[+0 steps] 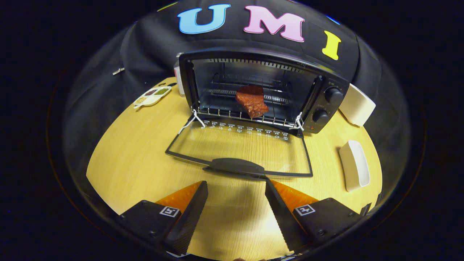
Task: Open the toaster oven, put the food inside, and close the toaster oven door.
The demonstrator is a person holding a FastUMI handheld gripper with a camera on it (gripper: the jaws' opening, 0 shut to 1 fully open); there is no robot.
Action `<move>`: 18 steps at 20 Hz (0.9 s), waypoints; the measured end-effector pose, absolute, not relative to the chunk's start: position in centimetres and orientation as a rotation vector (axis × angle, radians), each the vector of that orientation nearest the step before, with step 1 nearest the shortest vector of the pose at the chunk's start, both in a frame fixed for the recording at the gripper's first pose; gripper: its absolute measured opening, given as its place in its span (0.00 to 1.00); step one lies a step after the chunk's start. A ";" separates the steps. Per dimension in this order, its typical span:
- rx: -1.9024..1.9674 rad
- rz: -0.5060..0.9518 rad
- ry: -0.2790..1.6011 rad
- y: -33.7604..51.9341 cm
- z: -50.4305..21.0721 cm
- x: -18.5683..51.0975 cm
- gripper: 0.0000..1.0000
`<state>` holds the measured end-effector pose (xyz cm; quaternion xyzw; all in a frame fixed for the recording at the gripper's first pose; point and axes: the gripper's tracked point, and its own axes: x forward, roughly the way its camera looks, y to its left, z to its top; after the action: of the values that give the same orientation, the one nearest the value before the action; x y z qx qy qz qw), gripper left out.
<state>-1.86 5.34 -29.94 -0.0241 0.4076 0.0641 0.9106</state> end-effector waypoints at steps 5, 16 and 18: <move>0.025 0.099 0.923 4.8 -33.1 -2.3 0.99; -0.057 0.171 0.855 5.6 -32.8 -0.7 0.98; -0.064 0.180 0.839 5.5 -32.2 -0.8 0.98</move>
<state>-0.85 5.51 -32.19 -0.0312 0.4066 0.0875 0.9089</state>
